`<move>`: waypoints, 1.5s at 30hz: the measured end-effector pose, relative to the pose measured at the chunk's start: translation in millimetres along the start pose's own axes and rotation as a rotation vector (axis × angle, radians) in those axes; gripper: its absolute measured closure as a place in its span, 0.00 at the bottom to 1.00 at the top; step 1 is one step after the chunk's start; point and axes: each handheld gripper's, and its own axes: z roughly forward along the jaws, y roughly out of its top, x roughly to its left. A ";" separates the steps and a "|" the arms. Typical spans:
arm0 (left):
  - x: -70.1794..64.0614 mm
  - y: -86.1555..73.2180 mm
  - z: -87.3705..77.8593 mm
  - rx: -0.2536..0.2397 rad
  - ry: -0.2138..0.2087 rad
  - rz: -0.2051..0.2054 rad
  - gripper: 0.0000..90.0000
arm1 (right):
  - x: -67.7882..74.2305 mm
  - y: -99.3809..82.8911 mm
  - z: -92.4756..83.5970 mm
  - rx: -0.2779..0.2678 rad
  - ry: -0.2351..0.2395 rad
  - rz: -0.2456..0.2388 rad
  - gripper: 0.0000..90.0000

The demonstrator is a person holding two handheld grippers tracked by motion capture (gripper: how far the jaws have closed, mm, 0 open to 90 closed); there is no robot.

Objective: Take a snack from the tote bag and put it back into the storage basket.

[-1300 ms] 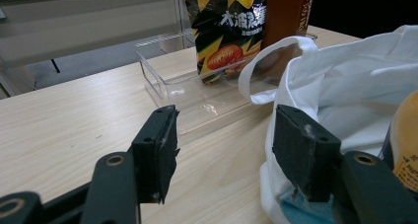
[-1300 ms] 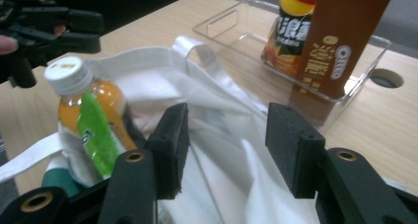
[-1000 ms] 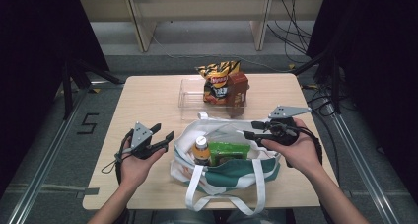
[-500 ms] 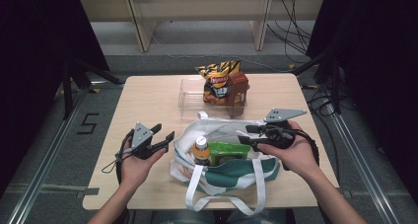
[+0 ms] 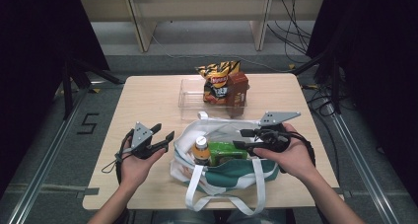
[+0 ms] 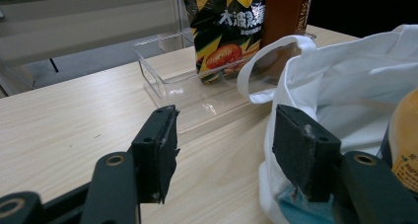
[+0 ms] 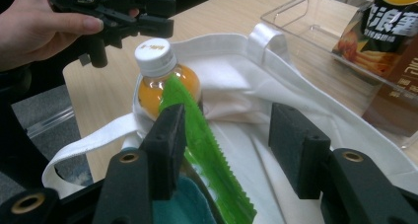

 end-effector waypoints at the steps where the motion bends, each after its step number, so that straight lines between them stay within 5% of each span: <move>1: 0.3 -0.2 0.5 -0.005 -0.005 -0.002 0.47 | 0.6 -0.4 0.9 0.009 0.013 0.004 0.55; 5: 0.2 0.0 0.3 -0.005 -0.005 -0.001 0.47 | 3.8 -1.9 2.6 0.027 0.018 0.030 0.55; 10: 0.2 0.4 -0.8 0.000 0.002 -0.001 0.47 | 0.7 -3.8 6.7 0.036 0.014 -0.015 0.55; 12: 0.5 0.3 -0.7 -0.001 0.003 -0.001 0.47 | 3.7 -5.7 9.2 0.045 0.021 0.021 0.55; 21: 0.2 0.5 -0.9 0.000 0.003 0.001 0.47 | 1.0 -13.6 18.6 0.104 0.024 0.012 0.56; 25: 0.1 0.6 -0.7 -0.001 0.001 0.001 0.47 | -2.3 -15.9 21.1 0.124 0.014 -0.030 0.64; 35: 0.1 0.0 0.2 -0.005 -0.006 -0.001 0.47 | -1.9 -17.7 19.6 0.119 0.005 -0.026 0.85; 45: 0.3 0.1 0.1 -0.004 -0.006 0.003 0.47 | -0.3 -18.7 19.5 0.119 -0.014 -0.081 0.98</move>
